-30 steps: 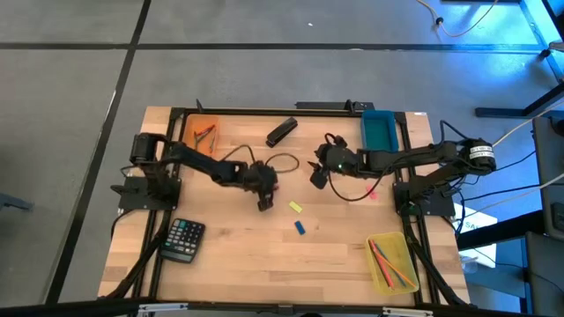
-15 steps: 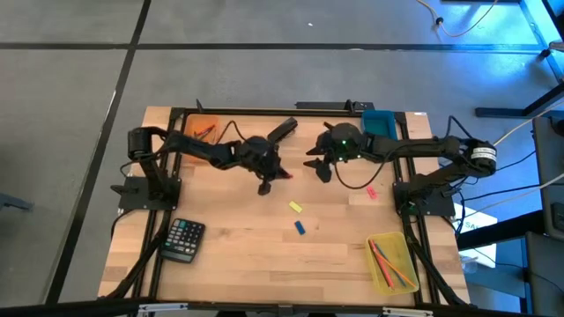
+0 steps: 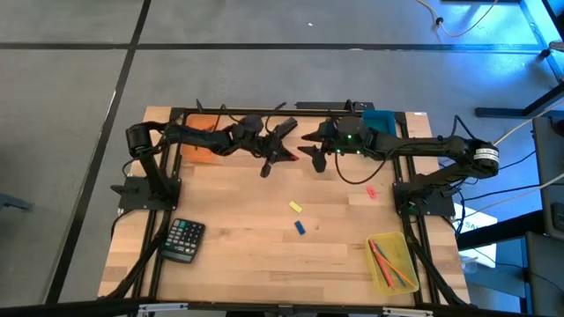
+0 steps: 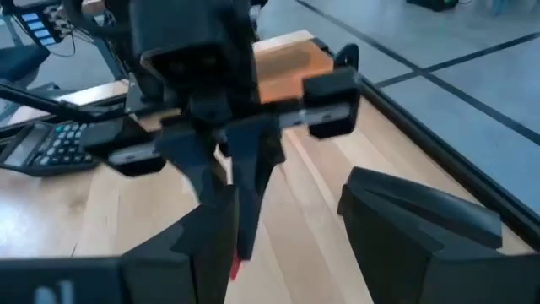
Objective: Sort crayons/erasers/pens/pencils in bins
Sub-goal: Put the red eraser into the blue bin
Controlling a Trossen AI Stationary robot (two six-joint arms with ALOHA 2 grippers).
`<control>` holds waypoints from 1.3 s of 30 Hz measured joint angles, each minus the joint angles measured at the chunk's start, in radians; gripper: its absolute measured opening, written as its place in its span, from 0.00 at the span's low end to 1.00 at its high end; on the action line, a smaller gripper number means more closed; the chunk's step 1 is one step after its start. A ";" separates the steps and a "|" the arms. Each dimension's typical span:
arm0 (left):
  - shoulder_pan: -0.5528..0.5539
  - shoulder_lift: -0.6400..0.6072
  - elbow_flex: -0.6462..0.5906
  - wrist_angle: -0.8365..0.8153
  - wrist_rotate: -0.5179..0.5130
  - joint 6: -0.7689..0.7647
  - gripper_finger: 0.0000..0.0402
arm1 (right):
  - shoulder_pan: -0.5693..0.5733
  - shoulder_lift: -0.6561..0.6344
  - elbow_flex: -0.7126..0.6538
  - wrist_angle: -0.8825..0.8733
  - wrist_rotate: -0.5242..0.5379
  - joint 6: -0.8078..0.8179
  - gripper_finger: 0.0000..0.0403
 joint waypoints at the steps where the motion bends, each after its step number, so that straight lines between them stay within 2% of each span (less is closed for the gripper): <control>1: 0.004 0.000 0.004 0.000 0.005 0.002 0.04 | 0.000 0.003 0.000 0.003 0.000 0.000 0.53; 19: 0.035 -0.001 0.010 0.060 0.026 0.014 0.04 | 0.000 0.081 0.000 0.027 -0.045 0.014 0.51; 22: 0.036 -0.001 0.010 0.061 0.026 0.014 0.04 | 0.000 0.081 0.000 0.025 -0.056 0.015 0.43; 25: 0.036 -0.001 0.010 0.062 0.026 0.002 0.04 | 0.000 0.081 0.000 0.026 -0.103 0.015 0.33; 31: 0.035 -0.001 0.010 0.061 0.025 -0.012 0.04 | 0.000 0.081 0.000 0.026 -0.124 0.015 0.11; 34: 0.033 -0.001 0.010 0.062 0.026 -0.015 0.04 | 0.000 0.081 0.000 0.026 -0.124 0.015 0.07; 39: 0.034 -0.001 0.009 0.079 0.022 -0.074 0.04 | 0.000 0.080 0.000 0.028 -0.122 0.014 0.05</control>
